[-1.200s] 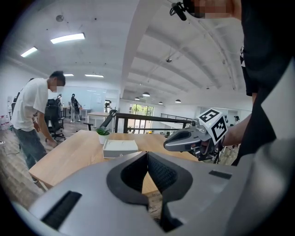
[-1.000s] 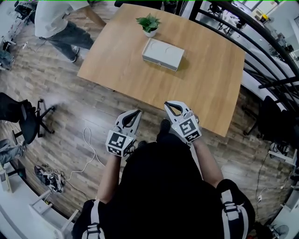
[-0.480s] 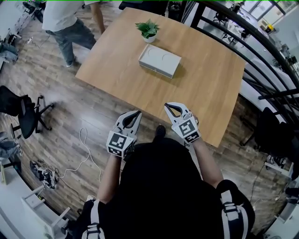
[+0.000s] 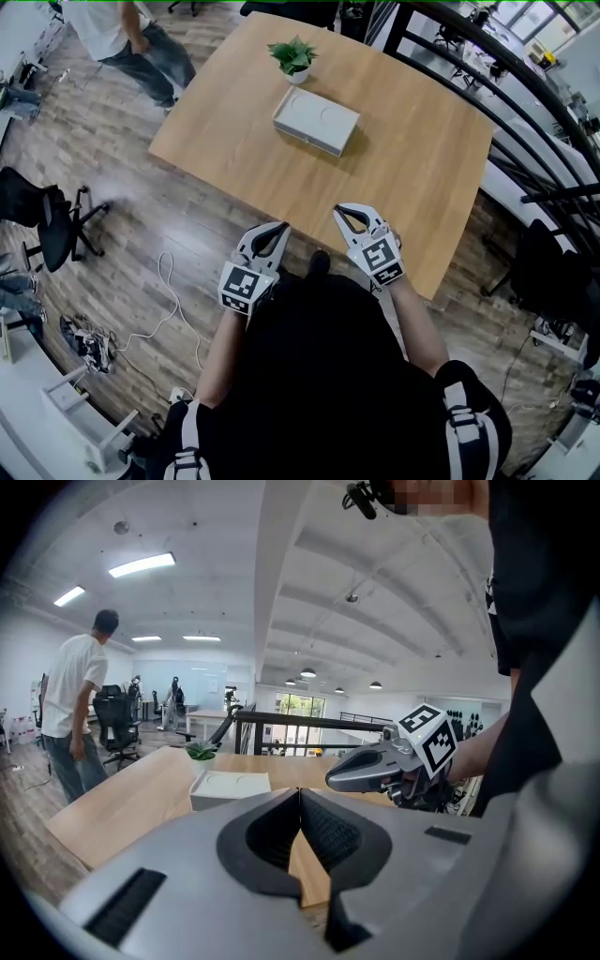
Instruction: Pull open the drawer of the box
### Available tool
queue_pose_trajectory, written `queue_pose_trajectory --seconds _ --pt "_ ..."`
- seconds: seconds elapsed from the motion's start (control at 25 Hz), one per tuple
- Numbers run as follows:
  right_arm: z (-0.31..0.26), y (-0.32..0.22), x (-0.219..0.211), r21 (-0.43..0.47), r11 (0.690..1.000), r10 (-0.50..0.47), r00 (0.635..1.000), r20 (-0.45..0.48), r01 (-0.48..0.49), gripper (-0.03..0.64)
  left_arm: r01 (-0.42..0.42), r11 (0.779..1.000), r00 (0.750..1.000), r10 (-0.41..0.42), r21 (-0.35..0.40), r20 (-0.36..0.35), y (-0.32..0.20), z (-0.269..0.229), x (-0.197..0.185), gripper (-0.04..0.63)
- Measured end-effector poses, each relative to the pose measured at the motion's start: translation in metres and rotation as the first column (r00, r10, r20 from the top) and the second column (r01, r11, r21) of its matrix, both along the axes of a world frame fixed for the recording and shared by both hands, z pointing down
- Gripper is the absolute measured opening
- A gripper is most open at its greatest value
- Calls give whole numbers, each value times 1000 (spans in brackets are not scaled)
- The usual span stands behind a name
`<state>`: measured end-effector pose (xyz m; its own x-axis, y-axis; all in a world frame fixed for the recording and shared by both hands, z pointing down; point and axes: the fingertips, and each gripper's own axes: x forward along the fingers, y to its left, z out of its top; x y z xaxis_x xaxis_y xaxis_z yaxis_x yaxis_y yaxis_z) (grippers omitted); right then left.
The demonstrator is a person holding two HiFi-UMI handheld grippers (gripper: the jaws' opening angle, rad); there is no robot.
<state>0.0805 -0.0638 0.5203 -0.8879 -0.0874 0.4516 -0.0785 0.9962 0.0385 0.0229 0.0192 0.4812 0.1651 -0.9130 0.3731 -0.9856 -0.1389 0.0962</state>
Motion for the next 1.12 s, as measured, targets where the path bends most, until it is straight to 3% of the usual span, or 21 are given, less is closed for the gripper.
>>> queue_pose_trajectory --seconds 0.36,0.88,1.12 --pt "7 -9 6 -14 999 42 999 -28 -42 26 -29 1000 999 29 -6 -15 -14 4 -8 23" --pt "3 -44 -5 3 984 178 982 -67 -178 26 -158 987 986 157 -33 -50 -68 27 -46 24" --pt "-9 -60 -24 -46 969 240 970 -40 -242 26 -215 974 974 210 -64 -81 -88 42 -63 24"
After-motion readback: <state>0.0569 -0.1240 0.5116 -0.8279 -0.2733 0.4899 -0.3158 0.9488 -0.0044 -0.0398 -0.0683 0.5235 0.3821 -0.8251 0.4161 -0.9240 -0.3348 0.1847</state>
